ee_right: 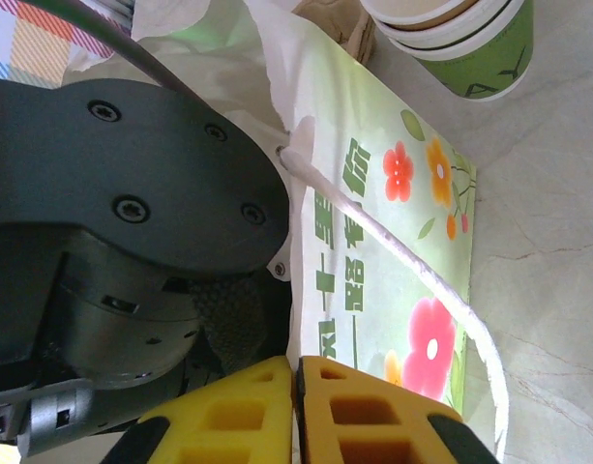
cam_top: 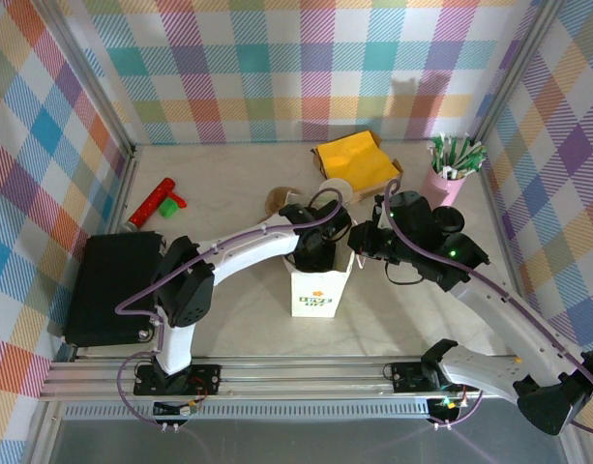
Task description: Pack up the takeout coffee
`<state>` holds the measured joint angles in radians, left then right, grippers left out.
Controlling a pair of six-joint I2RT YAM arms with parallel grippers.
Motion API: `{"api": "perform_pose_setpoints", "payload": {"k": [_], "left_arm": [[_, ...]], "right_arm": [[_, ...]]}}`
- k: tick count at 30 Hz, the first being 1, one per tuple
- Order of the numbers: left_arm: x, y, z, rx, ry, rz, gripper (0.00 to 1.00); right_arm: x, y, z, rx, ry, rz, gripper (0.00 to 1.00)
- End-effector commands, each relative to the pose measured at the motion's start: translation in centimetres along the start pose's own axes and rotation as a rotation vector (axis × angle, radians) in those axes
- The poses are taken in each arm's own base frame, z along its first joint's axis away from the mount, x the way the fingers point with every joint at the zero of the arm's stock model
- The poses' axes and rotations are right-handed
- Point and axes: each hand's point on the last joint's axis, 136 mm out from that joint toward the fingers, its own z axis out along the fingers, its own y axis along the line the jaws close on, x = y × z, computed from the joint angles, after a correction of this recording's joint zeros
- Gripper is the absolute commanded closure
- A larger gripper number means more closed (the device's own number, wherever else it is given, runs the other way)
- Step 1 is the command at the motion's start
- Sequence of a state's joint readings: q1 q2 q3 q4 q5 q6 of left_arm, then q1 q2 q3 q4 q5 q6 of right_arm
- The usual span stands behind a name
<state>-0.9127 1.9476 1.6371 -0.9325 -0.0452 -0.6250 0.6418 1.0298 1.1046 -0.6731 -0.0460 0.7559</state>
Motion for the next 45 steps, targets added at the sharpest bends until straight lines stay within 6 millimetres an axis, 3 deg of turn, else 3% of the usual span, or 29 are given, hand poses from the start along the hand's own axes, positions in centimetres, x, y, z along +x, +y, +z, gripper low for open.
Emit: {"api": "perform_pose_setpoints", "payload": {"k": [1, 10, 18, 31, 45], "left_arm": [[0.0, 0.5, -0.4, 0.002, -0.010, -0.036, 0.98], [0.7, 1.2, 1.0, -0.010, 0.000, -0.069, 1.00], [0.7, 1.0, -0.1, 0.024, -0.029, -0.079, 1.00], [1.8, 1.9, 2.9, -0.035, 0.031, -0.082, 1.00], [3.5, 2.2, 5.7, -0.069, 0.113, -0.057, 1.00]], "right_arm": [[-0.2, 0.8, -0.2, -0.036, -0.027, 0.003, 0.89], [-0.2, 2.1, -0.8, -0.012, -0.073, -0.071, 0.92], [0.0, 0.2, -1.2, 0.129, -0.097, -0.127, 0.92], [-0.2, 2.3, -1.7, 0.099, -0.128, -0.186, 0.94], [0.6, 0.9, -1.7, 0.171, -0.105, -0.199, 0.94]]}}
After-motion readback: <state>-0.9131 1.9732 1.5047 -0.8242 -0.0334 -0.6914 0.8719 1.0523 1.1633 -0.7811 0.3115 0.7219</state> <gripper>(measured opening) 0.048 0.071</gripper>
